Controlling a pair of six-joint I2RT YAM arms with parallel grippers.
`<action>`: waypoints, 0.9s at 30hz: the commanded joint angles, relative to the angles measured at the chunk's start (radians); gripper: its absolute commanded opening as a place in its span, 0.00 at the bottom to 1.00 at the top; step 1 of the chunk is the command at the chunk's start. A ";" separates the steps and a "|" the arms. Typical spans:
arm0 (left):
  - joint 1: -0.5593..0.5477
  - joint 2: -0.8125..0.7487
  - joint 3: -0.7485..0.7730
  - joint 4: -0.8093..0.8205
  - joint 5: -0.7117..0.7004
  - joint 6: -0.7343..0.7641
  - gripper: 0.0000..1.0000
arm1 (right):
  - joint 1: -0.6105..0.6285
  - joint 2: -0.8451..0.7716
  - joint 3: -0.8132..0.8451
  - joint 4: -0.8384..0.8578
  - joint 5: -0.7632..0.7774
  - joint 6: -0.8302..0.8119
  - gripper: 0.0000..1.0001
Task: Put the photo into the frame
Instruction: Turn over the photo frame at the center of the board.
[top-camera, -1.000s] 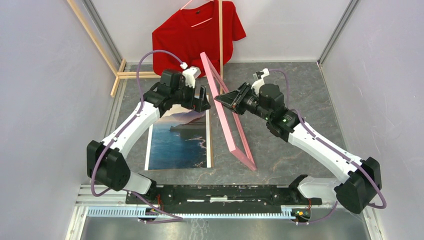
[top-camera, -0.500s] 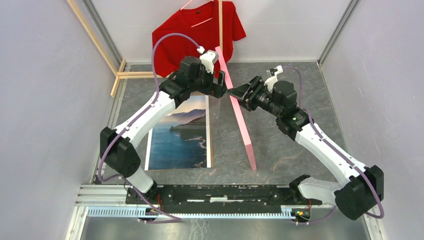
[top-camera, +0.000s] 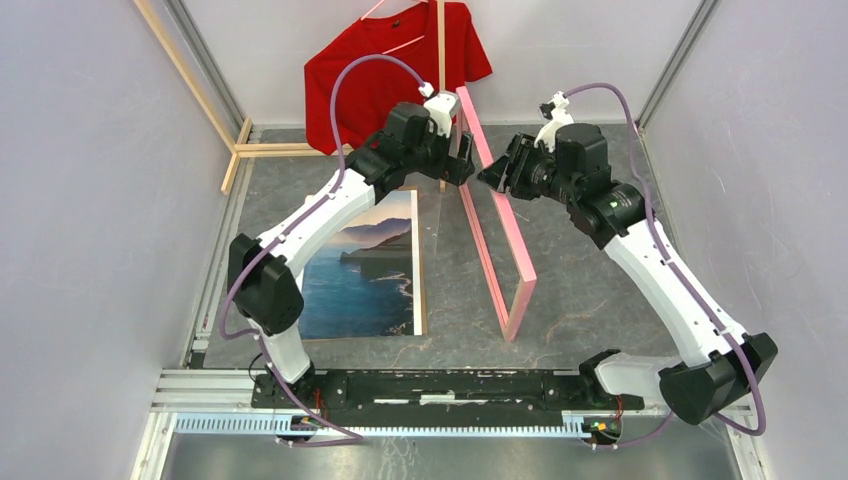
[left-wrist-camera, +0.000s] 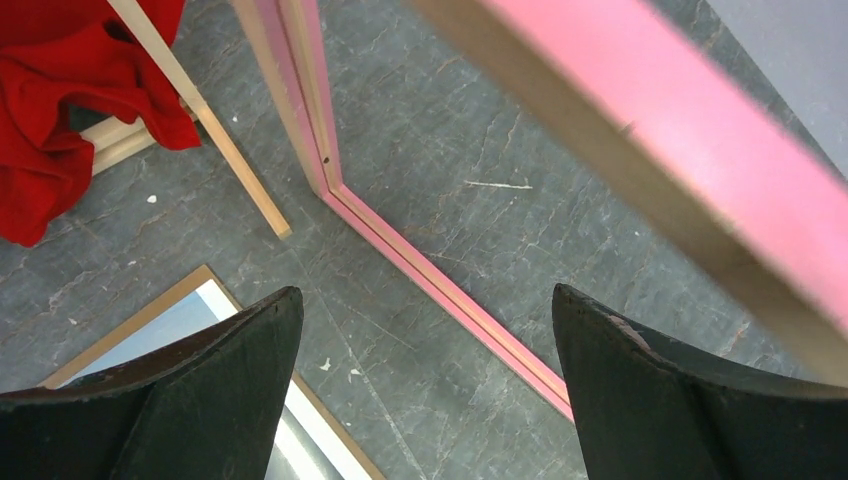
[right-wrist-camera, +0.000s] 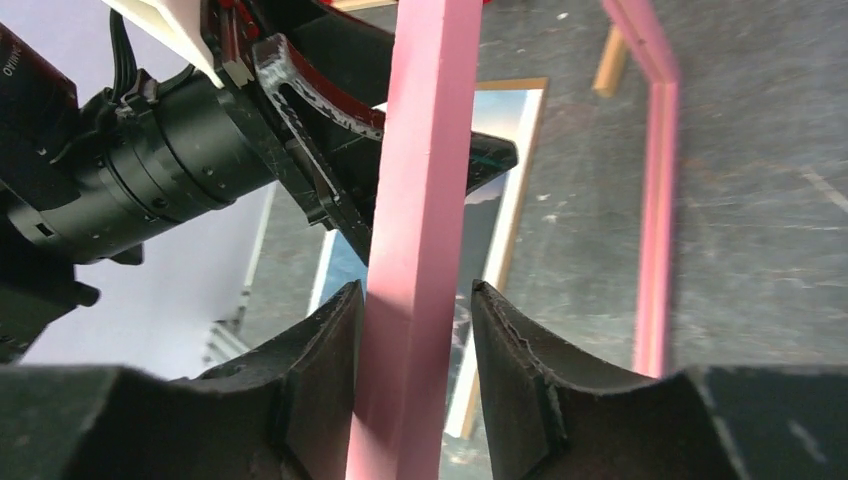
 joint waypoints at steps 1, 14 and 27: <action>-0.008 0.019 0.029 0.006 -0.022 0.029 1.00 | -0.003 0.011 0.100 -0.160 0.121 -0.190 0.48; -0.009 -0.029 -0.126 -0.037 -0.066 0.124 1.00 | -0.031 -0.042 0.067 -0.305 0.487 -0.338 0.21; -0.018 -0.025 -0.453 0.106 -0.259 0.333 1.00 | -0.175 -0.143 -0.209 -0.237 0.527 -0.391 0.08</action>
